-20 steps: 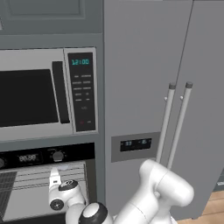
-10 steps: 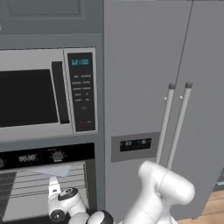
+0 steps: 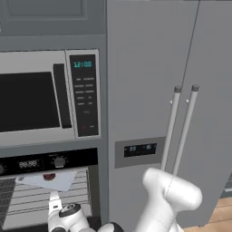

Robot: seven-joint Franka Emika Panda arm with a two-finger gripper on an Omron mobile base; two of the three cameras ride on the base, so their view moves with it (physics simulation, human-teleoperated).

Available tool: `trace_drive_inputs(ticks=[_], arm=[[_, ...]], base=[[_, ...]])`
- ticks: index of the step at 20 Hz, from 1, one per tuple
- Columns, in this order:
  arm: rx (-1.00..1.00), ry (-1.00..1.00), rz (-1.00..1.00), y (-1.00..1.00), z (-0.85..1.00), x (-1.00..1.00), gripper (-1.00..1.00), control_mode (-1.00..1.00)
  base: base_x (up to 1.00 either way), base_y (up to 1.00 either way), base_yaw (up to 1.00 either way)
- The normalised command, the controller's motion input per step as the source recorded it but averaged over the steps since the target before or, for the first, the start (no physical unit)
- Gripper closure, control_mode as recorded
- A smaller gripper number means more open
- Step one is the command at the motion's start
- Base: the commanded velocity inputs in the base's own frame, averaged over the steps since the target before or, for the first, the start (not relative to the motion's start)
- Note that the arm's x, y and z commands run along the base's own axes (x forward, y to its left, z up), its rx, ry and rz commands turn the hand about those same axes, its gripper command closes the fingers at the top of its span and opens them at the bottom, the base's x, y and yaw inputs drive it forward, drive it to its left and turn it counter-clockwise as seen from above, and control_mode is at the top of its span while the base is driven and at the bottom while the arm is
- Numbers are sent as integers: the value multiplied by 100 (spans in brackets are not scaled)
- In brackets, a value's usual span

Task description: Take the baked cake out of the oven and place it on the plate for cooling. Then close the oven door.

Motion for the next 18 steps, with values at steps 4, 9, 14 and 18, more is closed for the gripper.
trace_drive_inputs(ticks=[4, 9, 14, 18], arm=[[0, 15, 0, 30, -1, -63, 100, -100], [0, 10, 0, 28, -20, -69, 100, -100], [0, 10, 0, 24, -12, -75, 100, -100], [0, 9, 0, 28, -15, -79, 100, -100]], base=[[0, 0, 0], [0, 0, 0], [0, 0, 0], [0, 0, 0]])
